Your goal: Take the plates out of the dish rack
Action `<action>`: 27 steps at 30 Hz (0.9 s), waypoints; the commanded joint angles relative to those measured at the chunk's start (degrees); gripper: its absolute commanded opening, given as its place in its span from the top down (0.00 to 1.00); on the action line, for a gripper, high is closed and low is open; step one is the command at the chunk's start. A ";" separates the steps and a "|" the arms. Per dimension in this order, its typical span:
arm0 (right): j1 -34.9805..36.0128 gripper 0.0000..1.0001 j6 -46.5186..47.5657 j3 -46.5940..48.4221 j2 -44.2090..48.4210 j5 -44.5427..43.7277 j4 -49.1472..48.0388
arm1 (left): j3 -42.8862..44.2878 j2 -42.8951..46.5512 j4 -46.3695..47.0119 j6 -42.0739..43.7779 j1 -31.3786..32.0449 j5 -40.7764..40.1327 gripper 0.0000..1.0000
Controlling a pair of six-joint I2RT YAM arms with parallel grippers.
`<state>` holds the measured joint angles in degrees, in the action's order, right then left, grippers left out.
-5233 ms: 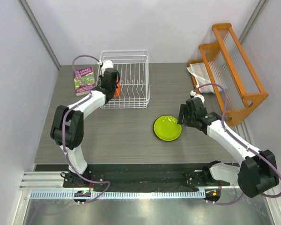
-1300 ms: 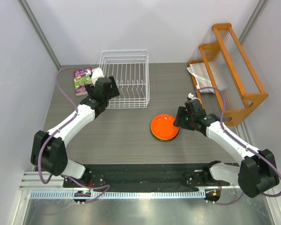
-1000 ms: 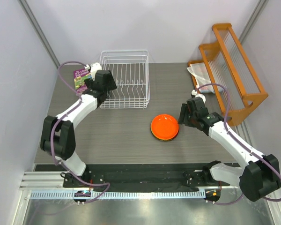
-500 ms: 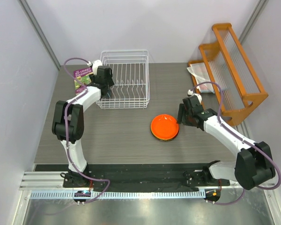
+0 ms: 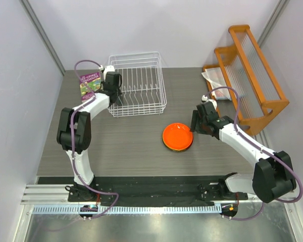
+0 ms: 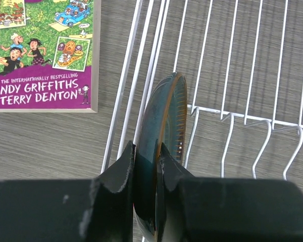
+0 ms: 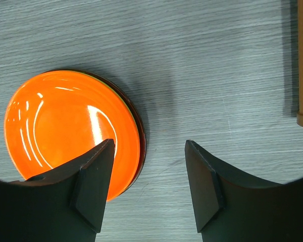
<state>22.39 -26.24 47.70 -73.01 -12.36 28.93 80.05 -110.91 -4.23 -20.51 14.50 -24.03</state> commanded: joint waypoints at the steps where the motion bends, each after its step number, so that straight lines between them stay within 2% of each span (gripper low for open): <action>1: 0.28 0.37 0.05 0.38 2.79 -0.30 -1.51 | 1.51 4.21 3.79 -1.82 -1.05 -2.42 1.00; 6: 0.20 0.37 -0.30 -0.68 4.37 0.06 -1.51 | 1.60 10.45 2.65 2.31 -0.79 -5.94 1.00; 12: 0.28 0.36 -0.48 -1.56 6.30 0.23 -1.59 | 0.81 17.03 1.94 3.64 -0.53 -5.50 1.00; 16: 0.28 0.36 -0.57 -2.26 8.23 0.14 -1.51 | -0.33 20.99 0.10 1.62 -0.44 -2.61 1.00; 19: 0.28 0.36 -0.13 -2.44 10.43 0.40 -1.42 | -2.08 25.37 -1.92 -3.20 -0.09 3.27 1.00; 20: 0.37 0.36 -0.04 -2.18 11.83 1.19 -1.50 | -3.83 26.44 -2.36 -6.18 0.09 8.34 1.00; 24: 0.28 0.36 -0.30 -2.09 15.70 6.19 -3.95 | -10.16 31.01 -1.75 -13.93 1.49 20.30 1.00; 27: 0.28 0.35 -1.53 -2.96 18.51 11.29 -7.29 | -14.91 33.48 0.53 -16.57 5.26 23.84 1.00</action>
<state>22.39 -26.70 44.99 -58.19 -7.70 27.55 69.49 -80.73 -7.53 -29.71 15.64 -11.40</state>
